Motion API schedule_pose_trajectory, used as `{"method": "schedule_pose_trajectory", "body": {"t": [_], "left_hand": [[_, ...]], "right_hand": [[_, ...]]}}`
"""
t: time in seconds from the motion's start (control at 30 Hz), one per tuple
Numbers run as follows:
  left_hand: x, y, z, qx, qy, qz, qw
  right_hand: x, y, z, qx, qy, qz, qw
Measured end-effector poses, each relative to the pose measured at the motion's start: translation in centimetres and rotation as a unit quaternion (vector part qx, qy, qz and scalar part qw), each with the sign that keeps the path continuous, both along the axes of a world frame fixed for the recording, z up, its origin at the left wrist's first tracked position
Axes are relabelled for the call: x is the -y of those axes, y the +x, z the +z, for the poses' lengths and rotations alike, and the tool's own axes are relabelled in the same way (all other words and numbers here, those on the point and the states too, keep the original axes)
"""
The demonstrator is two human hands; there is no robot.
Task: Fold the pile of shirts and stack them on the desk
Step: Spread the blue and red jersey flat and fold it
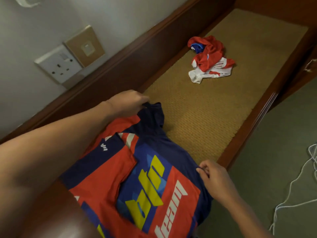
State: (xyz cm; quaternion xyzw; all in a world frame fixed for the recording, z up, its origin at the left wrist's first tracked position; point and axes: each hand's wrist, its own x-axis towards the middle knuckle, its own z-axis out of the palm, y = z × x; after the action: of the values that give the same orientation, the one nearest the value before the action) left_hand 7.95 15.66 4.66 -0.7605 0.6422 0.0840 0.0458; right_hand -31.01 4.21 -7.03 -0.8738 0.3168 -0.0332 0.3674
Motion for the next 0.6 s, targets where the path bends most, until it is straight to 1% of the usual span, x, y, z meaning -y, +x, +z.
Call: {"method": "schedule_pose_trajectory", "body": {"t": [0.13, 0.23, 0.37, 0.47, 0.53, 0.6], "left_hand": [[-5.4, -1.4, 3.0, 0.045, -0.052, -0.024, 0.997], [-10.1, -2.6, 4.4, 0.083, -0.085, -0.021, 0.993], [-17.7, -4.4, 4.4, 0.13, -0.091, 0.004, 0.987], [-23.6, -5.9, 2.7, 0.158, -0.096, 0.003, 0.983], [-27.1, -7.1, 0.4, 0.167, -0.071, 0.0, 0.983], [-29.8, -8.3, -2.5, 0.157, -0.027, 0.01, 0.987]], "right_hand": [[-2.9, -0.2, 1.5, 0.021, -0.016, 0.002, 1.0], [-5.9, -0.6, 2.9, 0.052, -0.025, 0.008, 0.998], [-10.4, -1.9, 3.9, 0.091, -0.048, 0.033, 0.994], [-13.8, -2.7, 3.1, 0.067, -0.062, 0.06, 0.994], [-15.8, -3.2, 2.0, 0.027, -0.064, 0.083, 0.994], [-17.5, -3.3, 0.8, -0.031, -0.043, 0.11, 0.993]]}}
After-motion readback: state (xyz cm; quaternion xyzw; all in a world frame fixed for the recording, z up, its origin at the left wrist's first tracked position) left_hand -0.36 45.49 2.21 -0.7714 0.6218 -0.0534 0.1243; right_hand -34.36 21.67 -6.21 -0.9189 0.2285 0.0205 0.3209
